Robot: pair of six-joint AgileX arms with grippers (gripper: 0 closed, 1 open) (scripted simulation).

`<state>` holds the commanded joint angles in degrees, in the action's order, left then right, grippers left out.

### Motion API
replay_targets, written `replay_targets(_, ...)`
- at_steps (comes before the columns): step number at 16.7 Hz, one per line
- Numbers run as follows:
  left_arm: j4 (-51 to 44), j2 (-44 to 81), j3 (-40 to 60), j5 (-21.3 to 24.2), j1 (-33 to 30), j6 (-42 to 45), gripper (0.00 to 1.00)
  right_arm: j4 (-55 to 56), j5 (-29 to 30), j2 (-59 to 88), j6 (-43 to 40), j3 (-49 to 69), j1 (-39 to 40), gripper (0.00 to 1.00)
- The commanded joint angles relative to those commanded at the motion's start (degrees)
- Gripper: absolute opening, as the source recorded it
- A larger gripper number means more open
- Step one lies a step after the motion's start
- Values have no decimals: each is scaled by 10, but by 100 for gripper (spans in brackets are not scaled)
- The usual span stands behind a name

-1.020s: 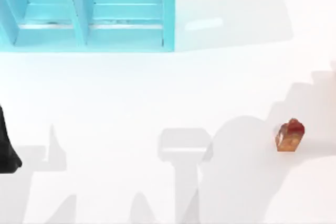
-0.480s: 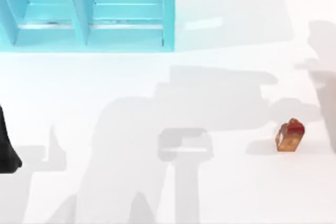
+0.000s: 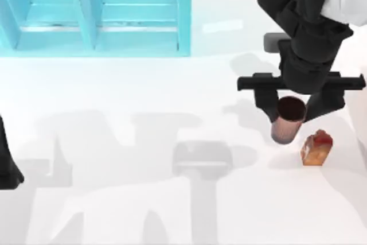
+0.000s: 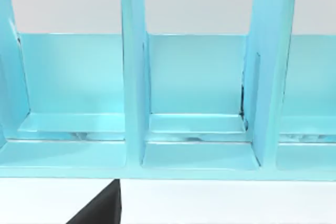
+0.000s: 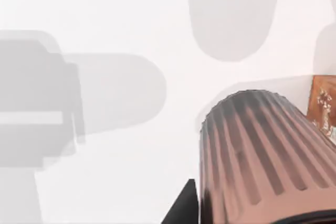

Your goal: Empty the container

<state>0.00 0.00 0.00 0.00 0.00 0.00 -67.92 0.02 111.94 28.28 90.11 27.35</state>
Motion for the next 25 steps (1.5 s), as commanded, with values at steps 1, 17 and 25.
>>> replay_targets(1, 0, 0, 0, 0, 0, 0, 100, 10, 0, -4, 21, -14, 21, 0)
replay_targets(17, 0, 0, 0, 0, 0, 0, 100, 117, -1, 16, 48, -100, 48, 0)
replay_targets(25, 0, 0, 0, 0, 0, 0, 100, 119, -1, 17, 48, -102, 48, 30)
